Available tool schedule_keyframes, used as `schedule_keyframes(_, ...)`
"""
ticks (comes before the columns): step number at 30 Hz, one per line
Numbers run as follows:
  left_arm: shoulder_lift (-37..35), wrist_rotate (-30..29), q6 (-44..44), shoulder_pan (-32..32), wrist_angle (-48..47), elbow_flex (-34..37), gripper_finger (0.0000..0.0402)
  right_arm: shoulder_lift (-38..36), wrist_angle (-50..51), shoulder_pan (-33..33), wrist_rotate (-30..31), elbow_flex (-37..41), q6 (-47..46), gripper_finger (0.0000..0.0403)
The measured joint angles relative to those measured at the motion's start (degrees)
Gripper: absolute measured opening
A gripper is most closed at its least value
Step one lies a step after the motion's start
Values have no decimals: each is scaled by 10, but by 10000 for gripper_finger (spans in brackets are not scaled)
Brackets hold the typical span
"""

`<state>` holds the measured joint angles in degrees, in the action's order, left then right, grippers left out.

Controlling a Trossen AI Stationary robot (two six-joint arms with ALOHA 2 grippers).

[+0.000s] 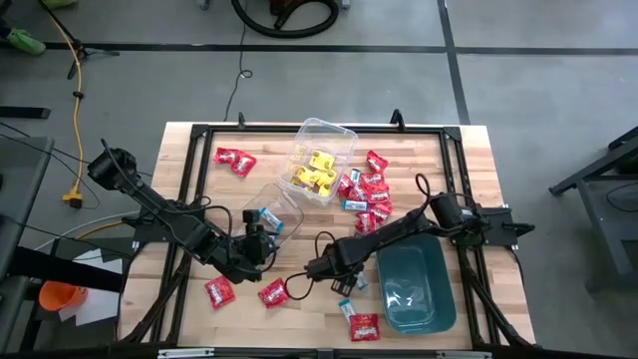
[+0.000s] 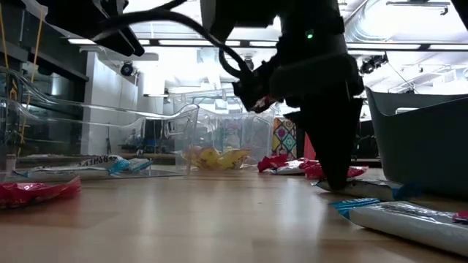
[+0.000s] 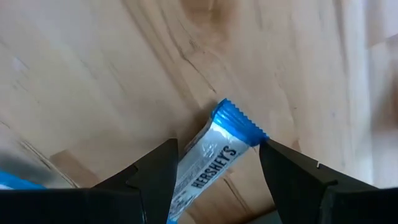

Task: Sort candy
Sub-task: Put the white chocolate into the transparent bin

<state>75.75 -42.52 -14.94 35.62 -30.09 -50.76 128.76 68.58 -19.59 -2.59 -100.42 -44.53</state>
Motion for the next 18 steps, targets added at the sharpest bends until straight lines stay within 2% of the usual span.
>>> schedule_keyframes(13, 0, 0, 0, 0, 0, 0, 154, 12, -7, -1, 2, -1, 40, 219)
schedule_keyframes(18, 0, 0, 0, 0, 0, 0, 154, 12, -12, -2, 13, -1, 60, 185)
